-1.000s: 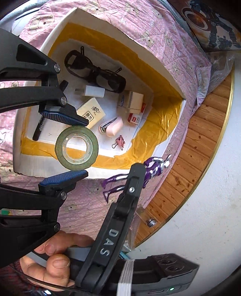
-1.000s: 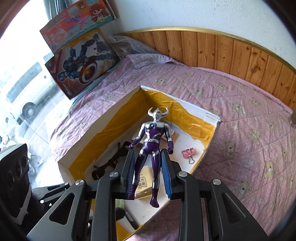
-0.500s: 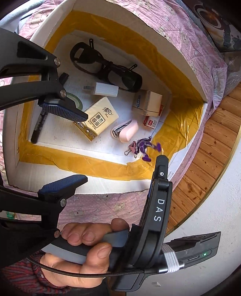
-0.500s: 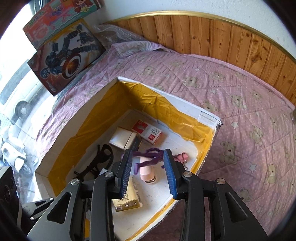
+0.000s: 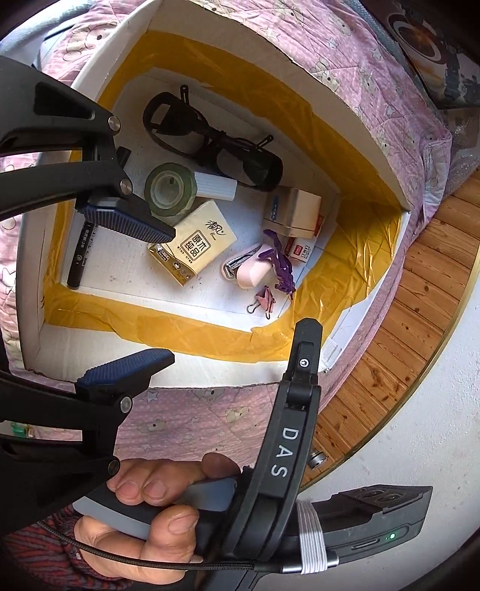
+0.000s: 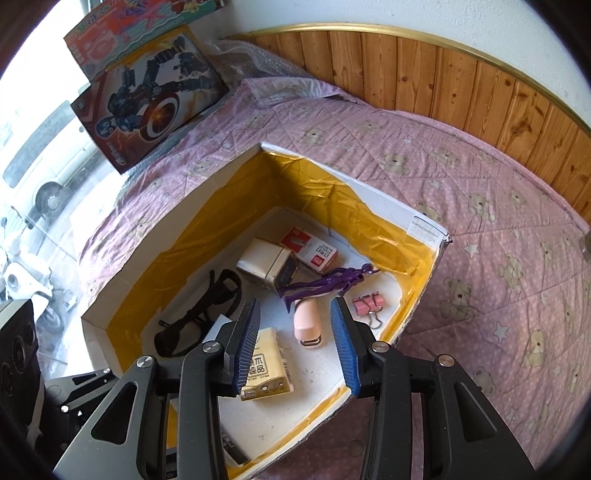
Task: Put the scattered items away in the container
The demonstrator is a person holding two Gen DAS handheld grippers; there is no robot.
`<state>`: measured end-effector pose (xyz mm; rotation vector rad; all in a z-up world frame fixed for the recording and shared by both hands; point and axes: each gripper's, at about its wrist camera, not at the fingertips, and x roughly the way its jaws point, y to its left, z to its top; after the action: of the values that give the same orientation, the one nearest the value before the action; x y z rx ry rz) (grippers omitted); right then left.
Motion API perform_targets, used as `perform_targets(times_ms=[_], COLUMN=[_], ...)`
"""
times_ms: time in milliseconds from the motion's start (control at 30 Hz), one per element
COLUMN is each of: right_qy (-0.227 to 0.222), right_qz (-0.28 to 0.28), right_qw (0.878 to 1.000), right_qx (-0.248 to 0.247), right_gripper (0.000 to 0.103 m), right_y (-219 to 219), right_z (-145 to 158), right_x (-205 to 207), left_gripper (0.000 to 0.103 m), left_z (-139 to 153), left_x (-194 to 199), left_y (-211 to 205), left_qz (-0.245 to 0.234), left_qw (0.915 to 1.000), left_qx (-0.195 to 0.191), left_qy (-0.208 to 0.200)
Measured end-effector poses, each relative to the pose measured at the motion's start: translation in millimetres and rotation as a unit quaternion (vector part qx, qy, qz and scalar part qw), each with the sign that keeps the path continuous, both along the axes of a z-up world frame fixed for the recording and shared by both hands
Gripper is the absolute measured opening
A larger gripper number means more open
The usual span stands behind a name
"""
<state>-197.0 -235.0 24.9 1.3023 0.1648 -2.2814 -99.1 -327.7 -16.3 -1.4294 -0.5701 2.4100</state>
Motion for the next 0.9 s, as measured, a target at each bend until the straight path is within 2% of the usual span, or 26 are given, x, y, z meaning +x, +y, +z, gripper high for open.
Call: perform_targets(times_ms=[133, 233, 367, 467, 733, 900], right_qy=[0.009, 0.018, 0.037, 0.045, 0.015, 0.008], right_qz=[0.017, 0.027, 0.033, 0.042, 0.057, 0.055], right_qw=[1.000, 0.999, 0.995, 0.992, 0.992, 0.992], right_qx=[0.018, 0.035, 0.081, 0.113, 0.115, 0.114], right_gripper=[0.046, 0.048, 0.055, 0.056, 0.056, 0.056], right_y=[-3, -3, -4, -5, 0, -3], right_z=[6, 10, 14, 14, 10, 12], right_x=[16, 28, 47, 63, 102, 118], left_gripper=[0.061, 0.065, 0.065, 0.066, 0.066, 0.066], left_z=[6, 12, 22, 29, 40, 41], left_x=[6, 13, 23, 31, 51, 62], left_y=[1, 1, 1, 0, -4, -5], left_qz=[0.003, 0.008, 0.016, 0.020, 0.027, 0.031], left_qw=[0.9999, 0.9993, 0.9970, 0.9950, 0.9919, 0.9917], left_qx=[-0.013, -0.034, -0.069, -0.089, -0.108, -0.107], left_qy=[0.005, 0.014, 0.029, 0.042, 0.061, 0.064])
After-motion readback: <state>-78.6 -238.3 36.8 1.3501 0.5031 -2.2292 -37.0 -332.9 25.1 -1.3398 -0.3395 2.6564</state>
